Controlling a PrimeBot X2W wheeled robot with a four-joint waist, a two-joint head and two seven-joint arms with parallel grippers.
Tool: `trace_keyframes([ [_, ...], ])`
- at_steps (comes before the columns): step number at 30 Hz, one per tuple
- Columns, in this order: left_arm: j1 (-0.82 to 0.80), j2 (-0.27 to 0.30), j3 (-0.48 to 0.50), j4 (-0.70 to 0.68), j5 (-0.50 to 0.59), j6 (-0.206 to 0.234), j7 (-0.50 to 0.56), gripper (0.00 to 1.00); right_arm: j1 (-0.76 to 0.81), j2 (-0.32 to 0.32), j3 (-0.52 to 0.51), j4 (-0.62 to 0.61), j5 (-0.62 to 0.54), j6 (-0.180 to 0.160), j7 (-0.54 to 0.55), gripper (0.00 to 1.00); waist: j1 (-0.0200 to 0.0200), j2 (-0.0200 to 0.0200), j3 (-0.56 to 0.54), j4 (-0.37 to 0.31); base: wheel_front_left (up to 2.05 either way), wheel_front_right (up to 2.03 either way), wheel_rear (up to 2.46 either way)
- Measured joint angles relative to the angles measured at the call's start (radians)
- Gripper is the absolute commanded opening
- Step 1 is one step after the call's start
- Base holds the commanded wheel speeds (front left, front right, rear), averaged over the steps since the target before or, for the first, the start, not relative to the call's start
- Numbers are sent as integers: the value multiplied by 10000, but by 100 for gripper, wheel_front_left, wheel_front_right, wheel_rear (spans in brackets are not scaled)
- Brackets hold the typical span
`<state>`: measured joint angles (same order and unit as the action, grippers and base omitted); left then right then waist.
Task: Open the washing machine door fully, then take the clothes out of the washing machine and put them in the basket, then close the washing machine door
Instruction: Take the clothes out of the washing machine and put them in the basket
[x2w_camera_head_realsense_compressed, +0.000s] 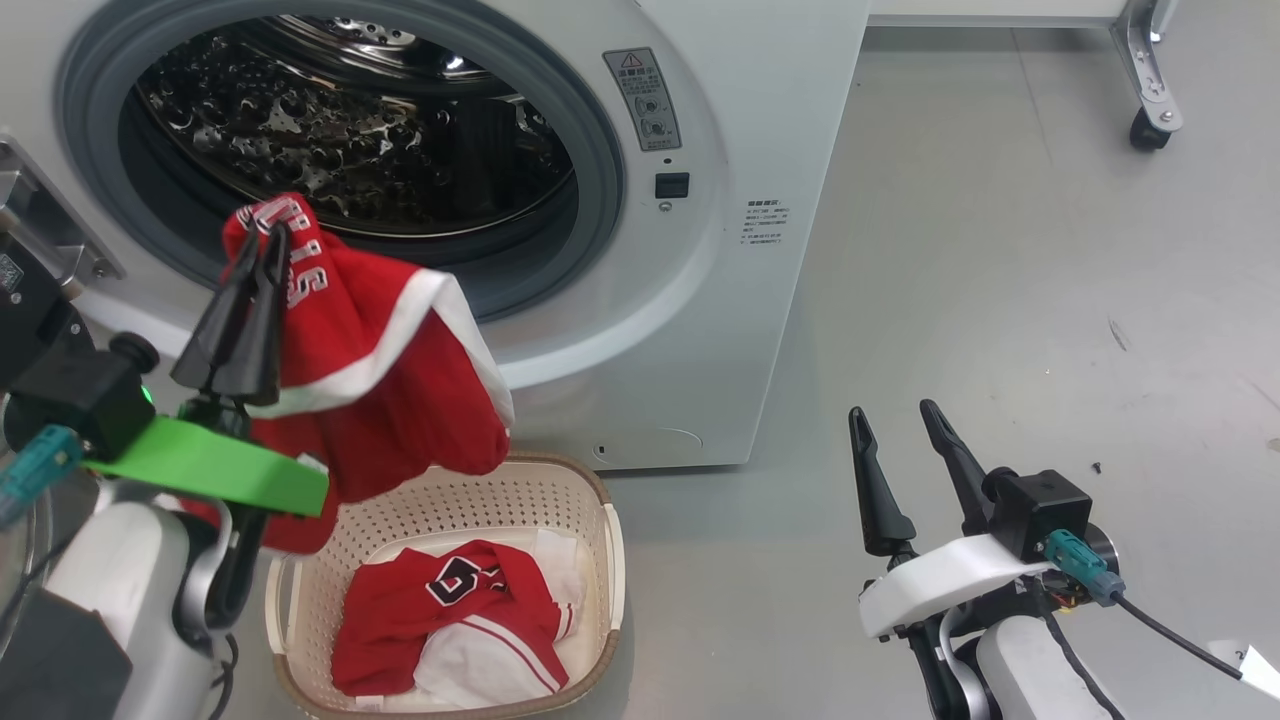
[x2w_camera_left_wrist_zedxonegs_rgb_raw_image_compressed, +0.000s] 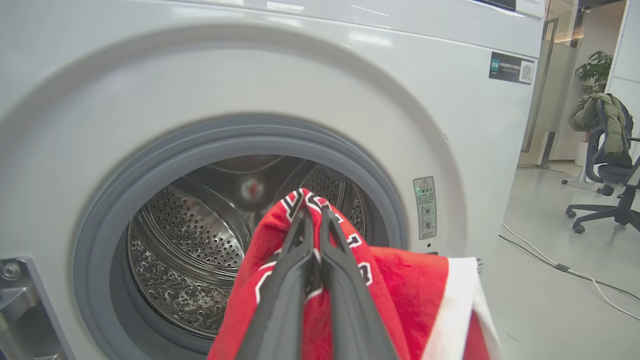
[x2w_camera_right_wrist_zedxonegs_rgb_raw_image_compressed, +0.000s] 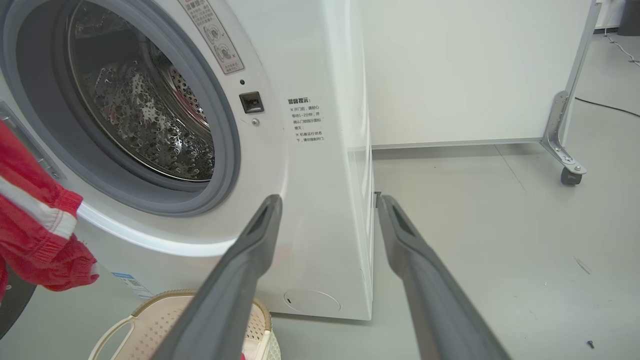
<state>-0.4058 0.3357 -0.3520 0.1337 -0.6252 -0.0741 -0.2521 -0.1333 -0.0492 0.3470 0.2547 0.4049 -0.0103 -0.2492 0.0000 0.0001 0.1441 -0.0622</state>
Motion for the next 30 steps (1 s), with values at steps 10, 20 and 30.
trace_keyframes([
  [10,1119,23,-445,290,25,2,0,0,1,0,63,-130,6,0,0,100,0,0,249,-228,0,0,0],
  [20,1331,150,-495,543,25,84,33,0,-30,2,244,-412,17,-19,0,100,0,0,925,-504,0,0,0],
  [30,1371,583,-780,1254,332,84,596,0,-369,0,399,-750,244,-192,0,100,0,0,1895,-950,0,0,0],
])
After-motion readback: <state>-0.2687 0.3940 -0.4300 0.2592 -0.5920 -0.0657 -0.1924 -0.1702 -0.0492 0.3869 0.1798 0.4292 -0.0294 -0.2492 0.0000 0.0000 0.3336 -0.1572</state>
